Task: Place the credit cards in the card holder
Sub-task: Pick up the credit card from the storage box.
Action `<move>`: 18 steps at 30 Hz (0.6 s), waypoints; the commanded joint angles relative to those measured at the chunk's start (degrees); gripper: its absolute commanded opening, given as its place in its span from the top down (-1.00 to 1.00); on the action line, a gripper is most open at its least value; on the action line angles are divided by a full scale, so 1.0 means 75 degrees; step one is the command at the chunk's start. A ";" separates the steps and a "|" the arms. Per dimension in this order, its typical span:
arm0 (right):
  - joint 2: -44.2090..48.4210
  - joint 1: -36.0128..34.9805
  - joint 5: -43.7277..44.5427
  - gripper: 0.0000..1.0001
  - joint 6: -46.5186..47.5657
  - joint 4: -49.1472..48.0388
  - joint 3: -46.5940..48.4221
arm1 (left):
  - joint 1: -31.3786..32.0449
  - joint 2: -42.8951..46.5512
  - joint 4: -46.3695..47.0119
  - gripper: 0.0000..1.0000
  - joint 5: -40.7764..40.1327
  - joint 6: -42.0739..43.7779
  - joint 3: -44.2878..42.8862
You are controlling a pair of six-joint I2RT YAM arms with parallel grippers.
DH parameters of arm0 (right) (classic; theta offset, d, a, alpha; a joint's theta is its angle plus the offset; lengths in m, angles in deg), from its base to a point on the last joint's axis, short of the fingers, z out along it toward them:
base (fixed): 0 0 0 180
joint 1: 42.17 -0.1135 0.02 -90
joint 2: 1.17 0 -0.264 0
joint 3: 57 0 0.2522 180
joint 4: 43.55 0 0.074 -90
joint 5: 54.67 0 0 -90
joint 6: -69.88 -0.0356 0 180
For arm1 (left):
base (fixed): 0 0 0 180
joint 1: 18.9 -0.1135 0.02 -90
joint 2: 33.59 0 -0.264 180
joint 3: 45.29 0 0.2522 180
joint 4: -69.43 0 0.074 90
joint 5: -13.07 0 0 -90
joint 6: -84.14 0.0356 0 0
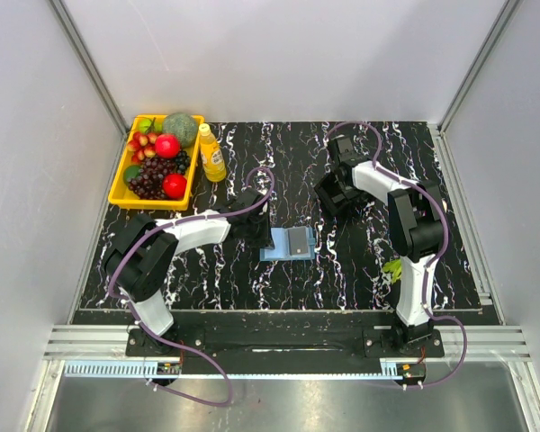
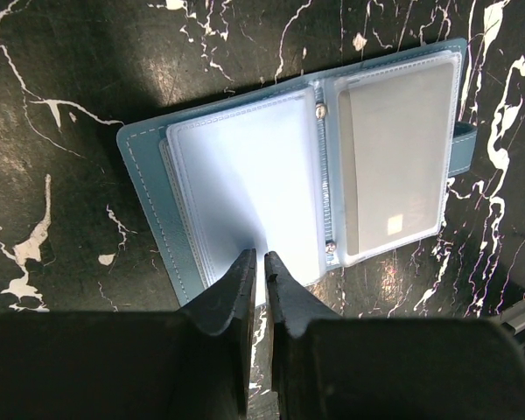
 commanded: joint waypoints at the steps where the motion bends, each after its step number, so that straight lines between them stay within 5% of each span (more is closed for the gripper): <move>1: -0.0193 0.0082 -0.0036 0.41 -0.0086 -0.0178 0.0091 | -0.0004 0.0052 0.0135 0.74 0.0134 0.0098 -0.0305; 8: 0.0088 0.0082 -0.0083 0.73 -0.0086 -0.0378 0.0009 | 0.0008 -0.0007 0.0135 0.74 0.0169 0.0109 -0.0328; 10: 0.0170 0.0082 -0.0060 1.00 -0.0086 -0.0389 -0.0003 | 0.0008 -0.0018 0.0123 0.74 0.0169 0.0109 -0.0340; 18: 0.0650 0.0082 -0.0623 1.00 -0.0179 -0.0518 -0.0179 | -0.0004 -0.0018 0.0112 0.74 0.0169 0.0098 -0.0328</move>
